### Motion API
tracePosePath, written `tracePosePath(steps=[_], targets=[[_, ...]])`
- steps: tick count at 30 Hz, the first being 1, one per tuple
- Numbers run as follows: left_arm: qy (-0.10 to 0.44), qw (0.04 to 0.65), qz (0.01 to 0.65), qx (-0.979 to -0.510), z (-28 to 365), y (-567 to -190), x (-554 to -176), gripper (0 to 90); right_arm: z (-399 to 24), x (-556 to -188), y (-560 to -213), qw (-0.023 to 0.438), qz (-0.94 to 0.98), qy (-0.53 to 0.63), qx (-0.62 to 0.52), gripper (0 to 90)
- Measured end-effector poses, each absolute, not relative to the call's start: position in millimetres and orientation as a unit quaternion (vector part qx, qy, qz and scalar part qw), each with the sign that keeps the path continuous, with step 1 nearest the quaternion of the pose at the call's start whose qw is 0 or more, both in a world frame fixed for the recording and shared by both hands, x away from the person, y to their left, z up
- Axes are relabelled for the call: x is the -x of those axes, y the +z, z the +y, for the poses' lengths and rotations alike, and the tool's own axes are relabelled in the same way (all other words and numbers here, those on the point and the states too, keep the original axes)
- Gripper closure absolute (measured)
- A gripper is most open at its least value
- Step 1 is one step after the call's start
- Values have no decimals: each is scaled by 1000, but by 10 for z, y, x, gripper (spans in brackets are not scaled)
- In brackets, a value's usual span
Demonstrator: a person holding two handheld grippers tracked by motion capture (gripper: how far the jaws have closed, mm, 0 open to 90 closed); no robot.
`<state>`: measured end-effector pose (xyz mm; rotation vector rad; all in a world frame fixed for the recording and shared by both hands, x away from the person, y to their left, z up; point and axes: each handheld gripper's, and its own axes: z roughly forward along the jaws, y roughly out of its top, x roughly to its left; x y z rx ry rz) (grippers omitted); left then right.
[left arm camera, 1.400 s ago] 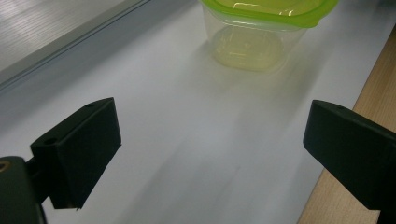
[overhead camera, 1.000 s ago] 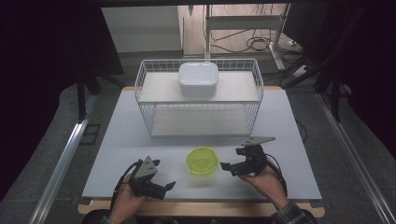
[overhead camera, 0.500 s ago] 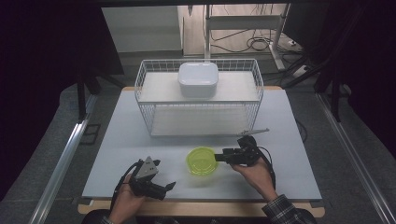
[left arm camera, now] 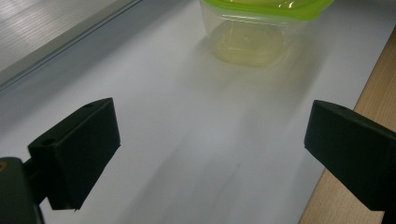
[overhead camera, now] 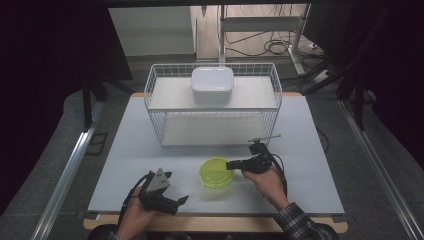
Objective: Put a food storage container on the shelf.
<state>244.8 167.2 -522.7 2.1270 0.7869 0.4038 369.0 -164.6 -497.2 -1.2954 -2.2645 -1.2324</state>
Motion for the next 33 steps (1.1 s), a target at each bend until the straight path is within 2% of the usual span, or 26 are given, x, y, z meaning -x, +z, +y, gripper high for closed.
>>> tracePosePath(steps=[2, 11, 16, 33], targets=[[161, 405, 311, -845, 1671, -5231, -2450, 32, -1645, -3697, -4974, 133, -777, -422, 448, 791], [162, 404, 312, -844, 1672, -5229, -2450, 32, -1652, -3701, -4972, 170, -762, -435, 448, 817], [163, 404, 312, -844, 1672, -5227, -2449, 32, -1677, -3686, -4919, 161, -761, -441, 448, 820], [160, 411, 317, -840, 1691, -5207, -2448, 31, -1794, -3685, -4716, 176, -731, -484, 447, 822]])
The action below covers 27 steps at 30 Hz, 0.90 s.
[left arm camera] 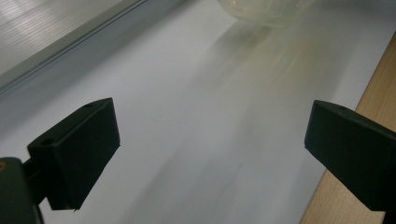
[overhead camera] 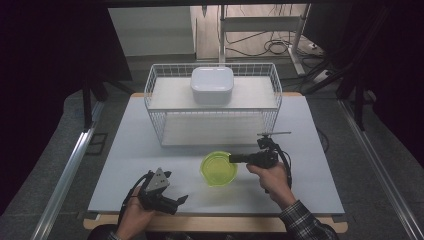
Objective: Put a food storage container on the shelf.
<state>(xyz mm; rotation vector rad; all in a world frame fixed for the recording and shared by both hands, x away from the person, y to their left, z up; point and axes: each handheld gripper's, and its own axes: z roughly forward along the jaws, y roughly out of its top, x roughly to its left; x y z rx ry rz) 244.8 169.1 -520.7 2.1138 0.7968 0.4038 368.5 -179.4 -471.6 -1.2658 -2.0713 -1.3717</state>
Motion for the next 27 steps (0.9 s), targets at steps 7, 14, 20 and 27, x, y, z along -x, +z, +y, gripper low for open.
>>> tracePosePath(steps=[7, 14, 20, 27], targets=[[158, 412, 317, -840, 1687, -5205, -2446, 31, -1857, -3692, -4506, 173, -719, -509, 440, 822], [159, 410, 317, -840, 1684, -5207, -2446, 31, -1875, -3697, -4263, 162, -715, -526, 430, 822], [160, 408, 316, -841, 1686, -5208, -2449, 31, -1855, -3723, -4013, 149, -716, -539, 417, 822], [162, 406, 315, -843, 1685, -5210, -2450, 31, -1786, -3769, -3767, 138, -717, -546, 410, 822]])
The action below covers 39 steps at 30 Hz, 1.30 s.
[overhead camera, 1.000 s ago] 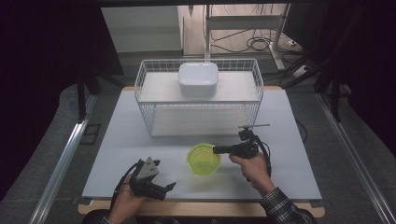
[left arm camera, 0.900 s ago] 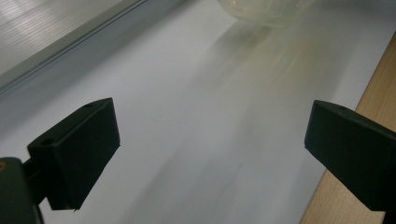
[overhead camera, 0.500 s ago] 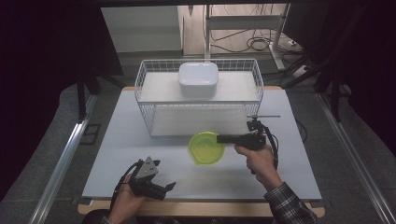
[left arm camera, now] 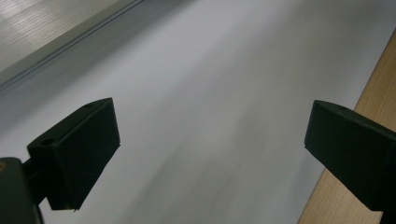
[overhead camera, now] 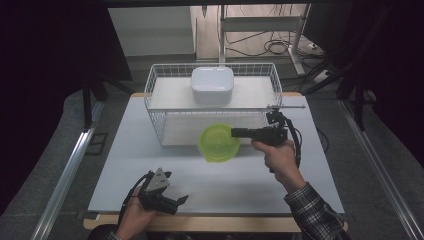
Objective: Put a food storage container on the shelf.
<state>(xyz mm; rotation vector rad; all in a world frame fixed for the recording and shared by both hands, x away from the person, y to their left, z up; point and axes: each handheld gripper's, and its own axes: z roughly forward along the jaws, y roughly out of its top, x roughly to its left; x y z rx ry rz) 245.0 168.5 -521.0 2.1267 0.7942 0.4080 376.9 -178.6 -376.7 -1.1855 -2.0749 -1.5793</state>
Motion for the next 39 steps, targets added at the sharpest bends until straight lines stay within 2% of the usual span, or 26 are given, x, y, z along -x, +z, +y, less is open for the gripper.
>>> tracePosePath(steps=[19, 34, 39], targets=[[159, 404, 315, -844, 1678, -5218, -2450, 31, -1668, -4034, -2983, 119, -695, -588, 396, 823], [156, 410, 320, -840, 1689, -5217, -2449, 31, -1521, -4447, -2570, 56, -655, -609, 443, 822], [156, 410, 319, -840, 1689, -5217, -2447, 31, -1461, -4572, -2529, 43, -642, -611, 462, 822]])
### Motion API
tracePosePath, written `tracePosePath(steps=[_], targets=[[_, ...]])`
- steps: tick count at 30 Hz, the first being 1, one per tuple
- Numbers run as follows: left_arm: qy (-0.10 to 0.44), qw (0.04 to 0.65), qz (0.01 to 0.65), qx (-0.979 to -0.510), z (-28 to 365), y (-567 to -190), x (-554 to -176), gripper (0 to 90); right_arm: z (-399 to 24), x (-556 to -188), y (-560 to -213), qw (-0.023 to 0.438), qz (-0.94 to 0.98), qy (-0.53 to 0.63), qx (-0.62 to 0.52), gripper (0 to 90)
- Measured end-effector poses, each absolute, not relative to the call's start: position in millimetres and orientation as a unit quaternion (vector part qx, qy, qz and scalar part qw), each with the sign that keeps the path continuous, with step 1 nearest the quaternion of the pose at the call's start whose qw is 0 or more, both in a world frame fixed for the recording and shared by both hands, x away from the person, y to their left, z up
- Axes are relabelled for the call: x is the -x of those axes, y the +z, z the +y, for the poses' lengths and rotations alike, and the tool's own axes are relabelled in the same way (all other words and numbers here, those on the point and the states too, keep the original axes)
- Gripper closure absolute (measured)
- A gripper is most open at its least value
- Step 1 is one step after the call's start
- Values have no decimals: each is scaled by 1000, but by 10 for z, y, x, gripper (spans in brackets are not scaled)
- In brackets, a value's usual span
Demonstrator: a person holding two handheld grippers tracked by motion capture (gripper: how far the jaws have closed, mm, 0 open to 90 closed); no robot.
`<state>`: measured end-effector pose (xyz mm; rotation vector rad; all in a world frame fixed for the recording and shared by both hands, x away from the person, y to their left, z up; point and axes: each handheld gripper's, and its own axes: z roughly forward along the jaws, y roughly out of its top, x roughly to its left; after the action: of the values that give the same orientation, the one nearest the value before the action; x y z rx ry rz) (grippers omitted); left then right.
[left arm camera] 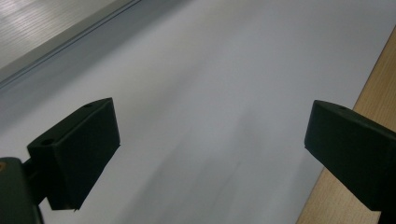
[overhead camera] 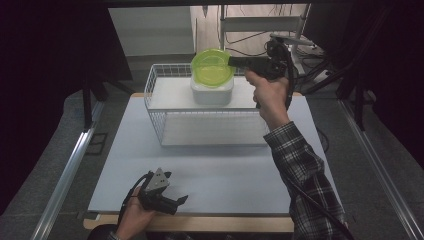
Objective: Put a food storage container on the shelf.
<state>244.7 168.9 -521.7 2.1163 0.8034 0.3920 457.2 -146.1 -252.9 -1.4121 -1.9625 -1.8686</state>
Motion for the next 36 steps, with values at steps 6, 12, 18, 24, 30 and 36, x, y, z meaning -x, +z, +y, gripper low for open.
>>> tracePosePath(steps=[6, 12, 18, 24, 30, 36], targets=[[155, 408, 319, -841, 1695, -5221, -2449, 31, -1400, -4697, -2577, 42, -628, -612, 479, 821], [156, 407, 317, -842, 1694, -5218, -2447, 31, -1339, -4776, -2627, 33, -627, -600, 496, 820], [156, 407, 316, -843, 1694, -5220, -2447, 31, -1325, -4807, -2645, 23, -624, -598, 502, 799], [155, 406, 316, -843, 1694, -5222, -2449, 31, -1288, -4841, -2652, -4, -632, -585, 508, 722], [155, 405, 316, -844, 1694, -5225, -2449, 31, -1271, -4868, -2669, -15, -636, -580, 509, 679], [155, 405, 316, -844, 1692, -5225, -2448, 31, -1292, -4874, -2662, -19, -632, -587, 505, 570]])
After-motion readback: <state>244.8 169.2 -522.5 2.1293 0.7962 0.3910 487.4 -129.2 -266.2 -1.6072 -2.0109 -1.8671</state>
